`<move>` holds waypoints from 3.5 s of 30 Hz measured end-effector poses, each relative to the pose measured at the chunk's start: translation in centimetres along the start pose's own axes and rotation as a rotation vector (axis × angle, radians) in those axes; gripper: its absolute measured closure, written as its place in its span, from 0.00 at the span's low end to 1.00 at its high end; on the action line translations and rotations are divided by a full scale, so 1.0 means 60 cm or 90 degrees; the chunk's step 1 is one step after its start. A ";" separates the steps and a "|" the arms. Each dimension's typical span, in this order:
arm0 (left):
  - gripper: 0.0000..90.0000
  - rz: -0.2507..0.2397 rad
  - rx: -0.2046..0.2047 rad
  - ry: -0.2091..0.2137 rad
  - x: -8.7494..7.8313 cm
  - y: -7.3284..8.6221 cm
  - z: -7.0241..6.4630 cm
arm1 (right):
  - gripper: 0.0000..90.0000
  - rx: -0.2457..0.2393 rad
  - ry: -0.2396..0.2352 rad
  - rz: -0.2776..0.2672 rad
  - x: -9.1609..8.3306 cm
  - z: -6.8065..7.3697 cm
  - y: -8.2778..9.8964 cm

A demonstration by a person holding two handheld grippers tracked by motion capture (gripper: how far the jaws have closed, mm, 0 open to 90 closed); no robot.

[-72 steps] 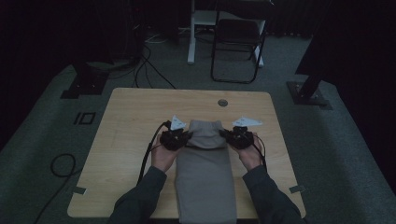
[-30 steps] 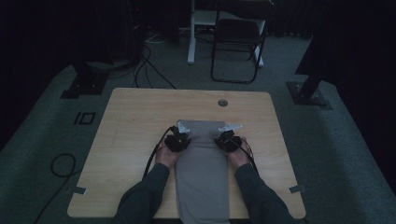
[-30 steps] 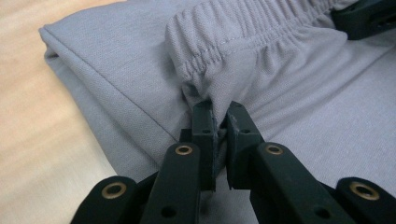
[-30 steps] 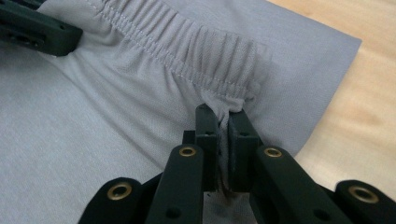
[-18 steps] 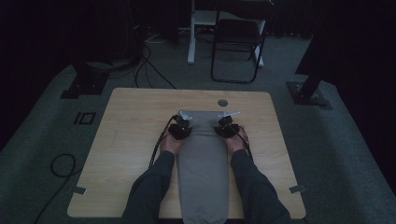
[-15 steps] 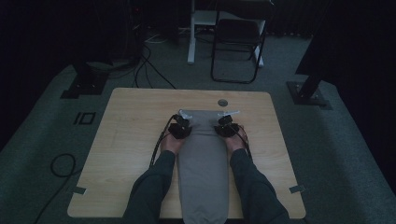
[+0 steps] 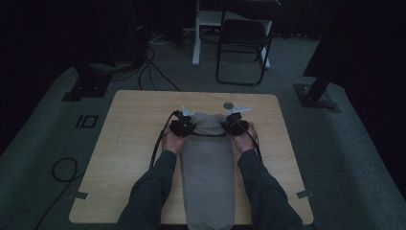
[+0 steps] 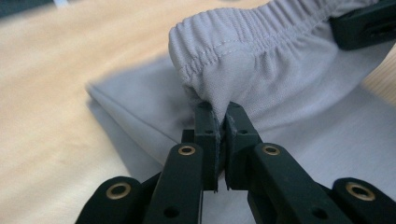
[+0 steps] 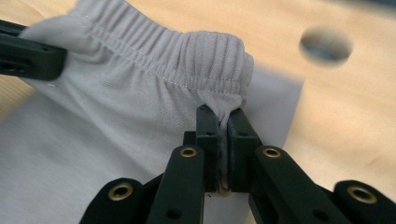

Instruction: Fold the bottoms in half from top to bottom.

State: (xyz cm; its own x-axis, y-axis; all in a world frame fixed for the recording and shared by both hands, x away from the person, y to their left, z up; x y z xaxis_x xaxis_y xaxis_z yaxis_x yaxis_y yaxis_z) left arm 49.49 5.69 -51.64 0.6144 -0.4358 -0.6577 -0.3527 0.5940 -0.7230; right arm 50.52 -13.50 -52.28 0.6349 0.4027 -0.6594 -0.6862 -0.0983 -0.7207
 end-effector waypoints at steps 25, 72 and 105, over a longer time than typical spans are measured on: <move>0.95 -0.123 0.073 0.042 -0.216 -0.091 -0.064 | 0.97 -0.041 -0.101 -0.126 -0.233 0.051 -0.046; 0.95 0.028 -0.030 0.080 -0.036 0.146 -0.129 | 0.97 -0.065 -0.037 0.088 -0.051 0.048 0.188; 0.95 -0.008 -0.088 -0.063 0.013 0.031 -0.008 | 0.97 0.024 -0.007 -0.001 0.030 0.007 0.030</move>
State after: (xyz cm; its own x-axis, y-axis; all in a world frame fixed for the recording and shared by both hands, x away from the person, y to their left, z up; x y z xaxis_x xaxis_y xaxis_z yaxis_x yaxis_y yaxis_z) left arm 48.99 6.14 -53.58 0.6833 -0.3701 -0.6294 -0.4341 0.4873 -0.7577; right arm 50.25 -12.58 -54.67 0.6328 0.4122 -0.6554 -0.6978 -0.0632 -0.7135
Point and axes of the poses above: each handheld gripper's, and its own axes: x roughly forward along the jaws, y roughly out of its underside, z roughly to its left, the point moved 5 cm from there along x, roughly forward along the jaws, and after that the axes turned 15 degrees about x, right-handed, at the moved point
